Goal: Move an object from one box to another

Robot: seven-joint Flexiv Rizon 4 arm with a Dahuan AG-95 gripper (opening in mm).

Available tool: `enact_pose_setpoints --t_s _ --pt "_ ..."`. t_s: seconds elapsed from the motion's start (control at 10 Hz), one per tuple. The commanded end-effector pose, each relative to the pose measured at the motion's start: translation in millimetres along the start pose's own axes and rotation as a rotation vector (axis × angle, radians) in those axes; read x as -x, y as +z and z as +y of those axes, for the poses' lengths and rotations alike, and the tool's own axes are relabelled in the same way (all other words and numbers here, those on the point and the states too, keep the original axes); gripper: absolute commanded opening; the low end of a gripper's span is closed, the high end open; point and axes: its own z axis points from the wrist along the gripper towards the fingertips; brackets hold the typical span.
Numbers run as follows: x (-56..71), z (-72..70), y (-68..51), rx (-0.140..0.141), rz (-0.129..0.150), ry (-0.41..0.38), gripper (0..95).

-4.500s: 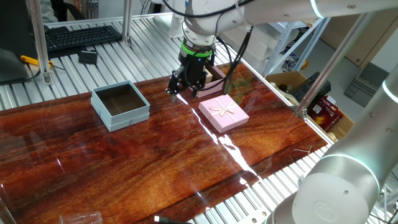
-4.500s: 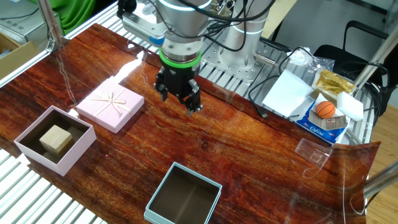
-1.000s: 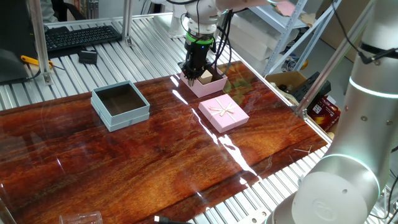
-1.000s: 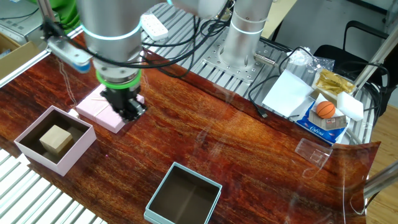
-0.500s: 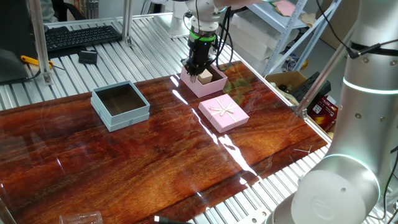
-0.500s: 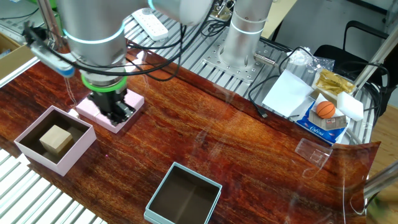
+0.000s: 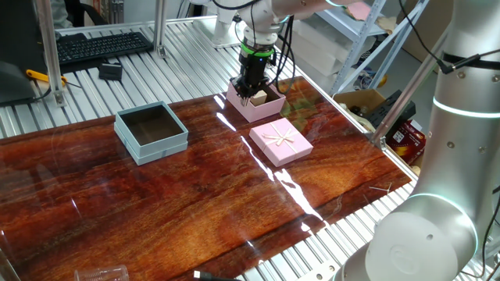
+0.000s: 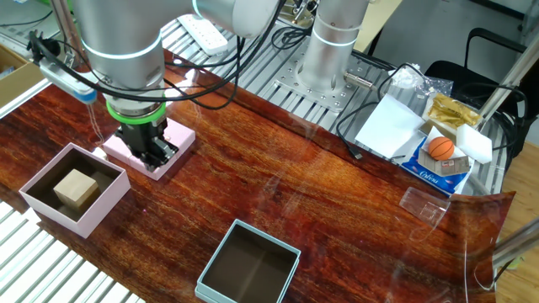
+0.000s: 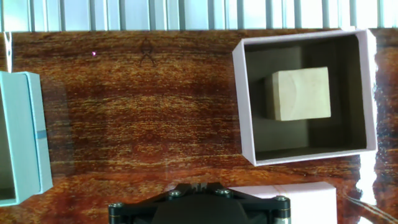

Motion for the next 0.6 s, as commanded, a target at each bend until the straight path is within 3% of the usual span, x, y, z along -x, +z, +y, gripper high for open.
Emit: enact_pose_setpoints --t_s 0.1,0.6 --pt "-0.4 0.2 -0.2 0.003 0.000 -0.001 0.0" --pt "0.1 1.0 1.8 0.007 0.005 -0.001 0.0"
